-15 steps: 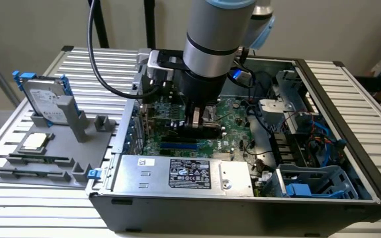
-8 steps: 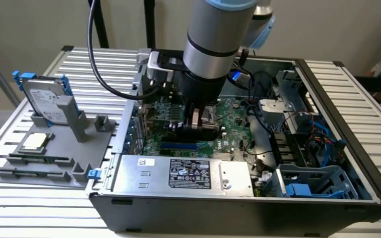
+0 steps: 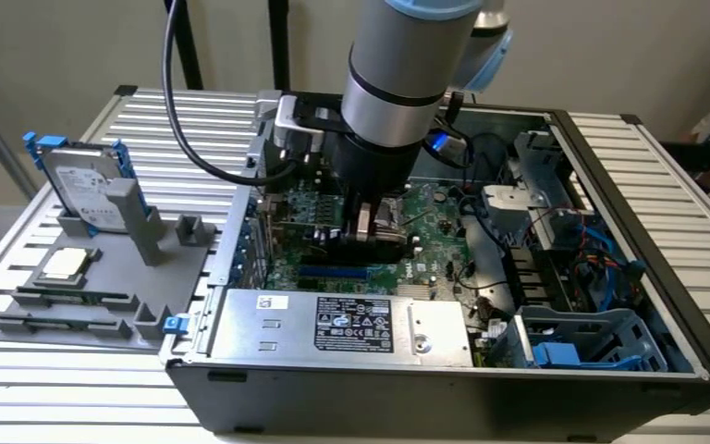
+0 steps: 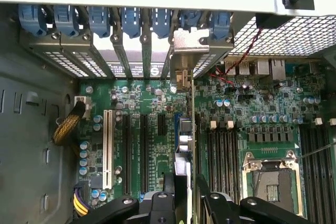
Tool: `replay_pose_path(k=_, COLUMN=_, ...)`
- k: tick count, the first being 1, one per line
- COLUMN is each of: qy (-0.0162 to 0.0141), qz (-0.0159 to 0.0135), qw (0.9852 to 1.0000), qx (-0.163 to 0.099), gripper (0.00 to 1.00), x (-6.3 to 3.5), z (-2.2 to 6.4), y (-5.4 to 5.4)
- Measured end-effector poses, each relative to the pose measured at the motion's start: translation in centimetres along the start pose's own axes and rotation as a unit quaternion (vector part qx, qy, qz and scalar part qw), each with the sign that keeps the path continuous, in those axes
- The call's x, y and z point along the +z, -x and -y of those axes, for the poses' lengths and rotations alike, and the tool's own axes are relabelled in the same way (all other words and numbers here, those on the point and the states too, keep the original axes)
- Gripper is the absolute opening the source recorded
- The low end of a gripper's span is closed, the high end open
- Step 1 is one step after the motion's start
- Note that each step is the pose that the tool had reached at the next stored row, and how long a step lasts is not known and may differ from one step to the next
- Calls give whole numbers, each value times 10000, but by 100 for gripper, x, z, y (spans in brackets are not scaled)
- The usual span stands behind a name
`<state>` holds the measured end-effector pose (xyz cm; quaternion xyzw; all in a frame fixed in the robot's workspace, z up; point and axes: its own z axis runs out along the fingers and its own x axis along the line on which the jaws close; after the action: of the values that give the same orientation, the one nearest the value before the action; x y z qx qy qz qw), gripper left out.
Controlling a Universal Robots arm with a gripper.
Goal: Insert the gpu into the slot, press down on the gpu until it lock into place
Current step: 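Insert the gpu into the slot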
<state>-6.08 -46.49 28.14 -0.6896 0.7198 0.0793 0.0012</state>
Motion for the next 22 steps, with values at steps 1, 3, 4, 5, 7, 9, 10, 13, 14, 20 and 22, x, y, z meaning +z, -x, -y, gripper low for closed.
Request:
replay_pose_path(k=1, qy=0, qz=1, qw=10000, qx=0, gripper=26, x=5, z=1, y=0)
replay_pose_path(k=3, qy=6, qz=-10, qw=10000, qx=2, gripper=26, x=14, z=2, y=-2)
replay_pose_path(k=4, qy=14, qz=-21, qw=10000, qx=4, gripper=26, x=19, z=2, y=-2)
replay_pose_path(k=5, qy=20, qz=-38, qw=10000, qx=6, gripper=26, x=25, z=3, y=-3)
replay_pose_path(k=7, qy=33, qz=-65, qw=10000, qx=11, gripper=26, x=37, z=4, y=-4)
replay_pose_path(k=9, qy=35, qz=-68, qw=10000, qx=12, gripper=26, x=40, z=4, y=-5)
replay_pose_path(k=10, qy=35, qz=-68, qw=10000, qx=12, gripper=26, x=42, z=5, y=-5)
replay_pose_path(k=13, qy=35, qz=-69, qw=10000, qx=11, gripper=26, x=55, z=7, y=-6)
replay_pose_path(k=14, qy=35, qz=-71, qw=10000, qx=11, gripper=26, x=58, z=7, y=-6)
replay_pose_path(k=20, qy=37, qz=-81, qw=10000, qx=13, gripper=26, x=81, z=4, y=-1)
replay_pose_path(k=22, qy=45, qz=-83, qw=10000, qx=14, gripper=26, x=84, z=3, y=0)
